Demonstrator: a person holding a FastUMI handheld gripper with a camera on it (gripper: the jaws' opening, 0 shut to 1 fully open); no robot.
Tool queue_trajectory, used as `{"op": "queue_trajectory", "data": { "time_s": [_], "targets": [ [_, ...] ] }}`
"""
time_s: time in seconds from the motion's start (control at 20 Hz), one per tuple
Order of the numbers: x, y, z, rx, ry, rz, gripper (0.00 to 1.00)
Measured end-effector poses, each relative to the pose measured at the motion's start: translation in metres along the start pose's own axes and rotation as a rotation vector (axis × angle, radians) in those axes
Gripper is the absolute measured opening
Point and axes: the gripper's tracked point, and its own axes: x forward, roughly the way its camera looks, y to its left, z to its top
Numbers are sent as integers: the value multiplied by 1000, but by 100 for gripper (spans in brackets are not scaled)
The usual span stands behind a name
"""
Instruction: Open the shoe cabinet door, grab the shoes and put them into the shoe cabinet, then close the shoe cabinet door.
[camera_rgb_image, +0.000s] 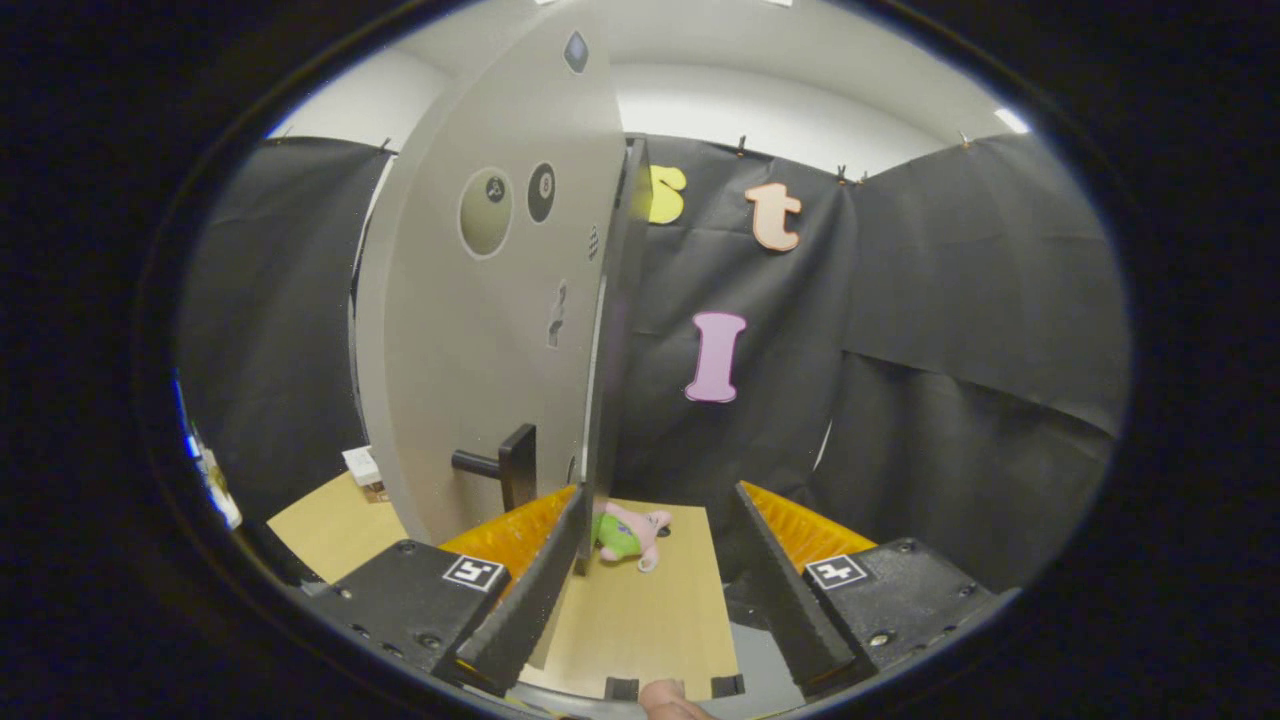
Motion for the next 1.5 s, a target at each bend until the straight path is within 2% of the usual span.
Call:
{"op": "queue_trajectory", "data": {
  "time_s": [0.1, 0.35, 0.8, 1.2, 1.5],
  "targets": [
    [0, 17, 0, 26, 4, 12, 93],
    [0, 79, -1, 109, 36, 104, 93],
    [19, 162, 10, 121, 6, 76, 93],
    [64, 266, 19, 142, 30, 143, 93],
    [61, 299, 25, 115, 32, 130, 94]
  ]
}}
